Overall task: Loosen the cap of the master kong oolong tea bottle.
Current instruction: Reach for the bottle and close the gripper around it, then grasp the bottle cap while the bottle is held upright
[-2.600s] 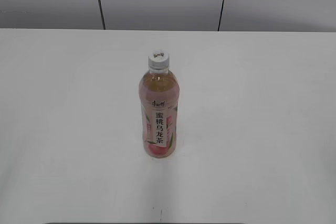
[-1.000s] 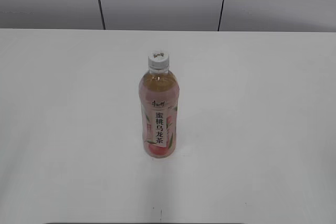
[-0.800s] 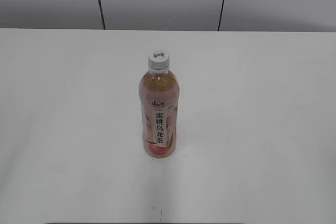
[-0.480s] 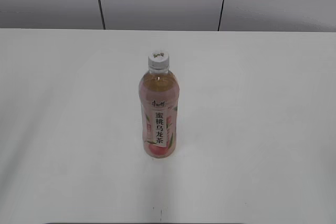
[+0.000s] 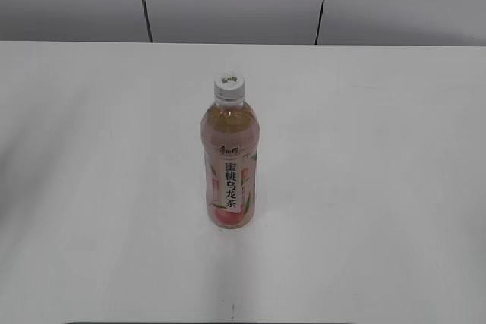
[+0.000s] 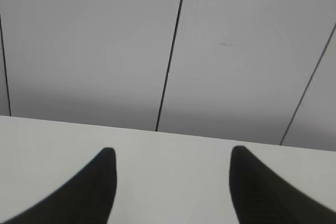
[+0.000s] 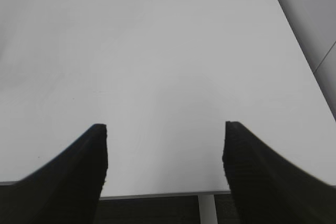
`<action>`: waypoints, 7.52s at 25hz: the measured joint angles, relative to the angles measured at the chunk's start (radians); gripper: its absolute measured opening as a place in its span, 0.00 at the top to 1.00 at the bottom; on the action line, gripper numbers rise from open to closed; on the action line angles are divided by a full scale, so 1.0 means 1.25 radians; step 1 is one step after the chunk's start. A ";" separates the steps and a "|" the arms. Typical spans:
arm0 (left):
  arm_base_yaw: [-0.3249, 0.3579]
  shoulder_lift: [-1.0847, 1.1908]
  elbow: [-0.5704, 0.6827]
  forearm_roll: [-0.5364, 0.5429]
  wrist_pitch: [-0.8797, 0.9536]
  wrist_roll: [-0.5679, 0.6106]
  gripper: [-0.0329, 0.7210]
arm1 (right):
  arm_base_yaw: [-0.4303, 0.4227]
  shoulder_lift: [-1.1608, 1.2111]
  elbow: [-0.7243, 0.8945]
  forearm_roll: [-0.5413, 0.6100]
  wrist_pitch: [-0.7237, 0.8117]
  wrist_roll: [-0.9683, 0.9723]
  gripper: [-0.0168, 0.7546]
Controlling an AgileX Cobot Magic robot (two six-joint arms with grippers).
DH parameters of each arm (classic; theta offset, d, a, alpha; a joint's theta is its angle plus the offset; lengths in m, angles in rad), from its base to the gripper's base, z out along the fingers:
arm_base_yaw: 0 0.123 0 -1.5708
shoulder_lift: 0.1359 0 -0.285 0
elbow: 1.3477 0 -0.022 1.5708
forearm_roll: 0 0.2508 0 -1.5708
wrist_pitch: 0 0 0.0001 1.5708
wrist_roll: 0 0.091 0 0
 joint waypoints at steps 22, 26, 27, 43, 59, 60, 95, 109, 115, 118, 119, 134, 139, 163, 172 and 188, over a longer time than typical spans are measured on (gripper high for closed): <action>0.000 0.677 0.000 0.202 -0.687 -0.089 0.42 | 0.000 0.000 0.000 0.000 0.000 0.000 0.31; 0.000 0.757 0.000 0.242 -0.735 -0.120 0.42 | 0.000 0.000 0.000 0.000 0.000 0.000 0.31; 0.000 0.779 0.000 0.248 -0.754 -0.121 0.42 | 0.000 0.000 0.000 0.000 0.000 0.000 0.31; 0.000 0.972 -0.009 0.587 -0.926 -0.164 0.42 | 0.000 0.000 0.000 0.000 0.000 0.000 0.31; 0.000 0.972 0.013 0.891 -0.926 -0.261 0.31 | 0.000 0.000 0.000 0.000 0.000 0.000 0.31; 0.000 0.972 0.013 0.905 -0.926 -0.261 0.27 | 0.000 0.000 0.000 0.000 0.000 0.000 0.31; -0.198 0.971 -0.090 0.905 -0.926 -0.288 0.14 | 0.000 0.000 0.000 0.000 0.000 0.000 0.31; -0.271 0.972 -0.176 0.854 -0.929 -0.301 0.16 | 0.000 0.000 0.000 0.000 0.000 0.000 0.31; -0.275 1.002 -0.176 0.840 -0.931 -0.303 0.16 | 0.000 0.000 0.000 0.000 0.000 0.000 0.31; -0.275 1.027 -0.176 0.827 -0.930 -0.303 0.17 | 0.000 0.000 0.000 0.000 0.000 0.000 0.31; -0.275 1.032 -0.176 0.822 -0.930 -0.303 0.17 | 0.000 0.000 0.000 0.000 0.000 0.000 0.31; -0.276 1.044 -0.177 0.793 -0.932 -0.303 0.18 | 0.000 0.000 0.000 0.000 0.000 0.000 0.31; -0.276 1.044 -0.177 0.793 -0.933 -0.300 0.25 | 0.000 0.000 0.000 0.000 0.000 0.000 0.31; -0.275 1.044 -0.178 0.868 -0.937 -0.282 0.35 | 0.000 0.000 0.000 0.000 0.000 0.000 0.31; -0.275 1.044 -0.178 0.871 -0.937 -0.282 0.35 | 0.000 0.000 0.000 0.000 0.000 0.000 0.31; -0.275 1.044 -0.178 0.871 -0.937 -0.282 0.35 | 0.000 0.000 0.000 0.000 0.000 0.000 0.31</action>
